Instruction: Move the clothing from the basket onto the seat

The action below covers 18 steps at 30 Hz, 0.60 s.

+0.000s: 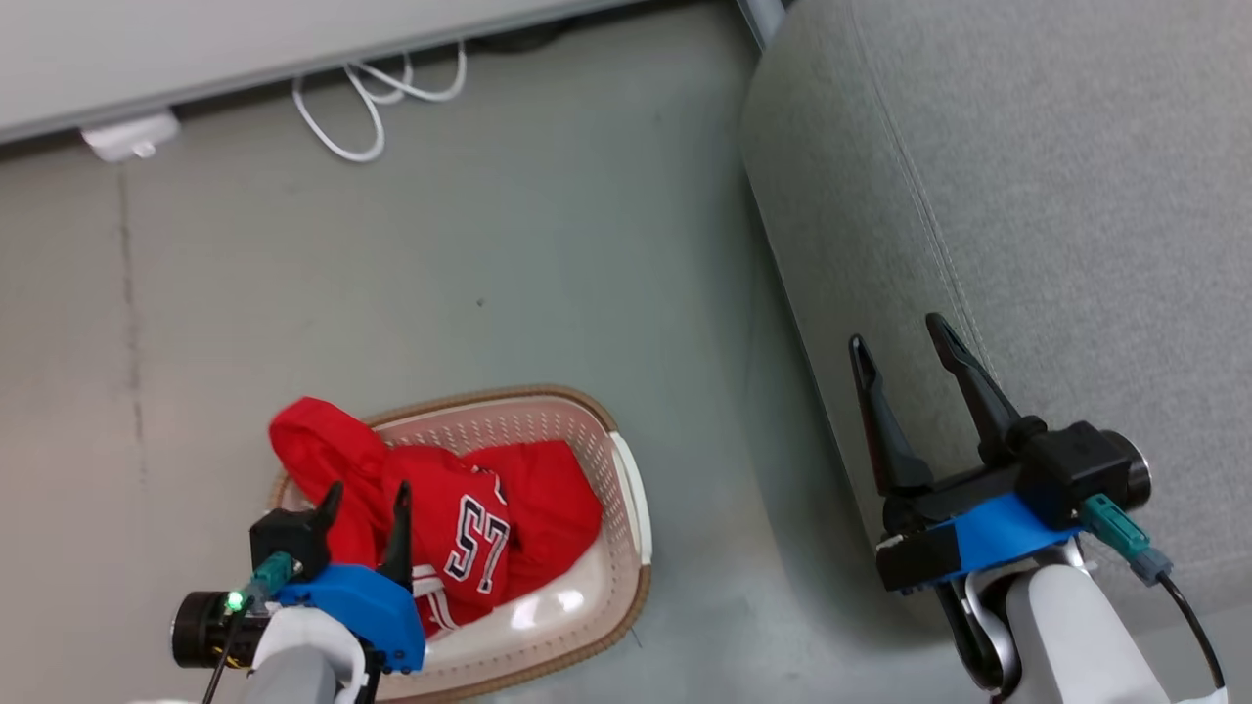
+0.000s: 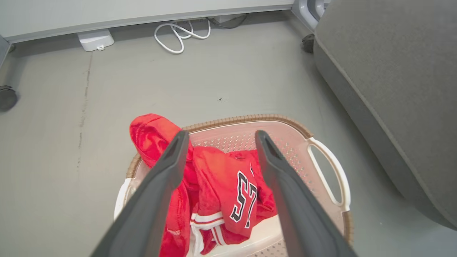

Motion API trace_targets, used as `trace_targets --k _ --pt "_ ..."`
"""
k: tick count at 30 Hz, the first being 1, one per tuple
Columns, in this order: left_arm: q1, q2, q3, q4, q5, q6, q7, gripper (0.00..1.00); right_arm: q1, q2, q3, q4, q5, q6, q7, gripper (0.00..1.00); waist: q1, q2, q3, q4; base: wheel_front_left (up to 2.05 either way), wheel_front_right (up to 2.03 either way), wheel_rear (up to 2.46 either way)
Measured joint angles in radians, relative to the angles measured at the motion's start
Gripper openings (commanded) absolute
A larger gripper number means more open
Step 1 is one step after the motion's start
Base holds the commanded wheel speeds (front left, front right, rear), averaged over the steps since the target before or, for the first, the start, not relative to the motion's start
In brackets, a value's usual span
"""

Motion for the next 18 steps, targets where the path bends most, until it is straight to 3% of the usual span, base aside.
trace_targets --k 10,18 --pt "-0.153 0.045 -0.006 0.182 0.003 0.013 0.049 1.00 -0.059 0.000 0.054 -0.017 0.054 0.001 -0.017 1.00 0.0001 0.0000 0.194 -0.080 0.00 0.00 0.00" --pt "-0.247 0.082 -0.004 0.264 0.015 0.084 0.059 1.00 -0.095 0.000 0.071 -0.045 0.093 0.001 -0.020 1.00 0.0000 0.0000 0.331 -0.116 0.00 0.00 0.00"
